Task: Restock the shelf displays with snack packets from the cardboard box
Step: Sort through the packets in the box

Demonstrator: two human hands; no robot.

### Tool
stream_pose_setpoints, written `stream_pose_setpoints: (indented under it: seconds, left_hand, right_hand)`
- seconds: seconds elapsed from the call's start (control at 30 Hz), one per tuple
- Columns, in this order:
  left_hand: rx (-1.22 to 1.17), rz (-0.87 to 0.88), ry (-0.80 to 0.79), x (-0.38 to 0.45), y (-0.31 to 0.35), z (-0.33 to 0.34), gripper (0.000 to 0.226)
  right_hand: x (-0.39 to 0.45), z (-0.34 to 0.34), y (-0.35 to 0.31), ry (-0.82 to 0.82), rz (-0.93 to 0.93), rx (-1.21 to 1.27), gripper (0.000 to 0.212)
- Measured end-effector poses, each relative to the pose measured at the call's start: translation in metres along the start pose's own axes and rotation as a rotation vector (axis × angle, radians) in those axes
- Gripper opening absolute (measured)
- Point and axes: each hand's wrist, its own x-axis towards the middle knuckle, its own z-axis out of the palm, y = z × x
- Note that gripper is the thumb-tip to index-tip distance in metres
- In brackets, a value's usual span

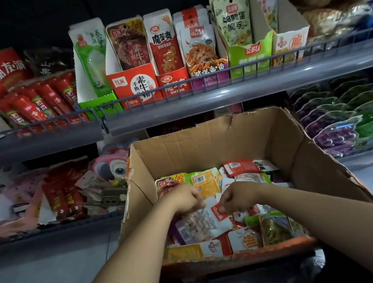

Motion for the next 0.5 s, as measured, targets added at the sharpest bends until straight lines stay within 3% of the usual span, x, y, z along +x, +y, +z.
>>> stream_pose_setpoints:
  seconds: [0.13,0.3,0.5]
  left_hand:
    - [-0.157,0.025,0.118,-0.006,-0.002,-0.018,0.007]
    - [-0.507,0.021,0.217,-0.015,-0.003,-0.037,0.007]
    - [-0.971,0.058,0.189,-0.027,0.013,-0.045,0.01]
  right_hand:
    - [-0.003,-0.01,-0.008,0.107,0.009,0.258,0.013]
    - [-0.011,-0.03,-0.026,0.208,0.037,0.519,0.022]
    - [-0.024,-0.052,-0.05,0.304,-0.003,0.755,0.023]
